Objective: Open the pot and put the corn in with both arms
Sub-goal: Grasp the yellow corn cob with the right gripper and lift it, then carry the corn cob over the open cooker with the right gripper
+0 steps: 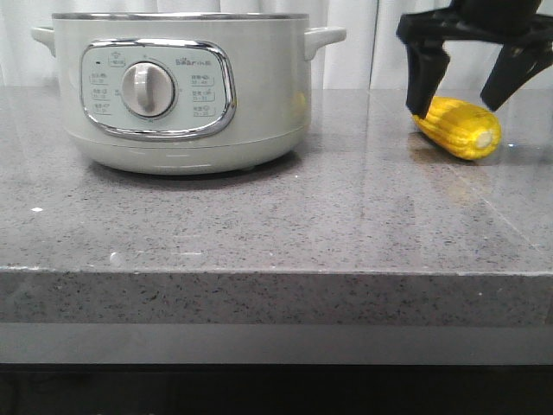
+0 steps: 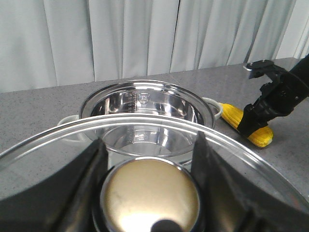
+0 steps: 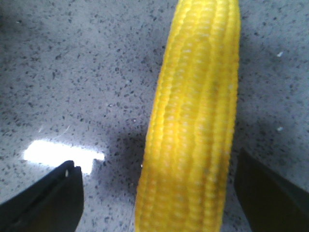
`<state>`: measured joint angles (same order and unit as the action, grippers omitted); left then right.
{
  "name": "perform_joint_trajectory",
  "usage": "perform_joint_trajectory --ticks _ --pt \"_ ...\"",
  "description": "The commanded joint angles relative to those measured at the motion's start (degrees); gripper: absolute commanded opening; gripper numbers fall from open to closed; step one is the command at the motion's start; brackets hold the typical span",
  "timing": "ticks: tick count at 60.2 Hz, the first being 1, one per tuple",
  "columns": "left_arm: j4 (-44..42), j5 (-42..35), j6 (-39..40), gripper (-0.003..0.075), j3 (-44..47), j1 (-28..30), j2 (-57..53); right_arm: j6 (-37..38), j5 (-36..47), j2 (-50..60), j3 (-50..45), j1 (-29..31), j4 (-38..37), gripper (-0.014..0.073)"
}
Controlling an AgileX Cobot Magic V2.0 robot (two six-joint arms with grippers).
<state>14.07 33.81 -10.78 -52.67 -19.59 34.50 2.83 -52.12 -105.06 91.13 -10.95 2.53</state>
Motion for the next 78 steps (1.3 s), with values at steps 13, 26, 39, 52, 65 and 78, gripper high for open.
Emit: perform_joint_trajectory --ticks 13,26,39,52,65,78 --pt "1.1 -8.0 0.5 0.0189 -2.2 0.0 -0.2 -0.1 1.0 -0.3 2.4 0.4 -0.8 0.0644" --pt "1.1 -8.0 0.5 0.0189 -2.2 0.0 -0.2 -0.1 -0.1 -0.4 2.4 0.4 -1.6 0.0517" --pt "1.1 -8.0 0.5 0.0189 -2.2 0.0 -0.2 -0.1 -1.1 -0.4 2.4 0.4 -2.2 0.0271" --pt "1.1 -8.1 0.5 0.0190 -2.2 0.0 -0.2 -0.1 -1.5 -0.4 2.5 0.4 -2.5 0.0256" --pt "1.1 -8.4 0.5 0.0189 -2.2 0.0 -0.2 -0.8 -2.5 2.0 5.2 0.4 -3.0 0.0256" --pt "1.1 -8.5 0.5 0.0189 -2.2 0.0 -0.2 -1.9 -4.0 7.6 10.5 -0.1 -2.9 0.0256"
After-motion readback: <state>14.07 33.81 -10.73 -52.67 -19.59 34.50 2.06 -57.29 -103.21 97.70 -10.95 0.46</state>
